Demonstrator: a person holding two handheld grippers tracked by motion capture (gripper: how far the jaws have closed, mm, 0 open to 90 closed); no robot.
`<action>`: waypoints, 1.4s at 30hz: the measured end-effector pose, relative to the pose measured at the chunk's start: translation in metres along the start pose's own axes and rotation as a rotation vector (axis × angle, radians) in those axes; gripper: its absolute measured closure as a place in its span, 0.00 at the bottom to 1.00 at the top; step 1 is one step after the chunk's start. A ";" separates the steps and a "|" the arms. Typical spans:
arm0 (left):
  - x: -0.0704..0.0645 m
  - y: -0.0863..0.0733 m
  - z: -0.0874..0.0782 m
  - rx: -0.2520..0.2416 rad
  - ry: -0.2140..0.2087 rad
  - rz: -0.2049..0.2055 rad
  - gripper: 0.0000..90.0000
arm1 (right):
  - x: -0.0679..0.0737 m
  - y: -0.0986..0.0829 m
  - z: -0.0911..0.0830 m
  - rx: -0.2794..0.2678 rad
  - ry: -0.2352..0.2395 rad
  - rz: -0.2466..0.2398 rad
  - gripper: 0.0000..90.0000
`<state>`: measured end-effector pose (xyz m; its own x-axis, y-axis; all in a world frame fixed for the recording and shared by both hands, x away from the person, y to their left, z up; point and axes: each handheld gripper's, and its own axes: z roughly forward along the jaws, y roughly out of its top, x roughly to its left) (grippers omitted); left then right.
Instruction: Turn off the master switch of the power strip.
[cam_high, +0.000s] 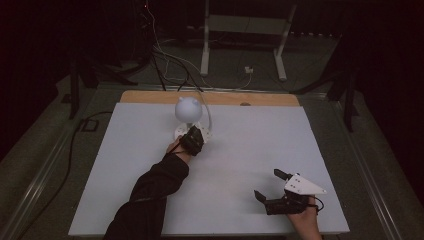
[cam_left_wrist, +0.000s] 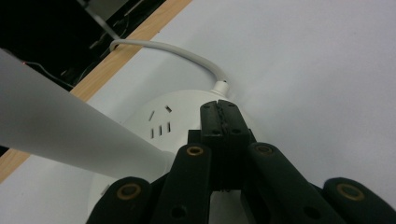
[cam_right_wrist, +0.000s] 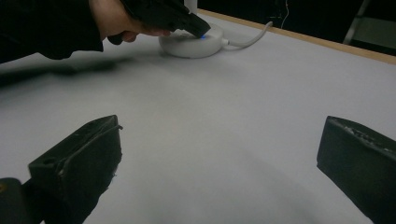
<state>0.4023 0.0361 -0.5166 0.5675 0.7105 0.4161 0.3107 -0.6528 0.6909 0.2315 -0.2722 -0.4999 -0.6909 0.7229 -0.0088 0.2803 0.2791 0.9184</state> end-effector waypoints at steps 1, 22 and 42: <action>0.001 0.001 0.000 0.004 -0.005 -0.001 1.00 | 0.000 0.000 0.000 0.002 0.000 0.000 0.00; 0.003 0.010 0.000 0.047 -0.022 0.053 1.00 | 0.000 0.000 0.001 0.004 0.003 0.003 0.00; 0.012 0.021 -0.040 -0.005 -0.164 -0.049 1.00 | -0.001 0.000 0.000 -0.005 -0.002 0.011 0.00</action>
<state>0.3846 0.0411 -0.4733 0.6690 0.6884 0.2803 0.3371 -0.6171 0.7110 0.2317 -0.2731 -0.4997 -0.6867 0.7270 0.0005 0.2842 0.2677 0.9206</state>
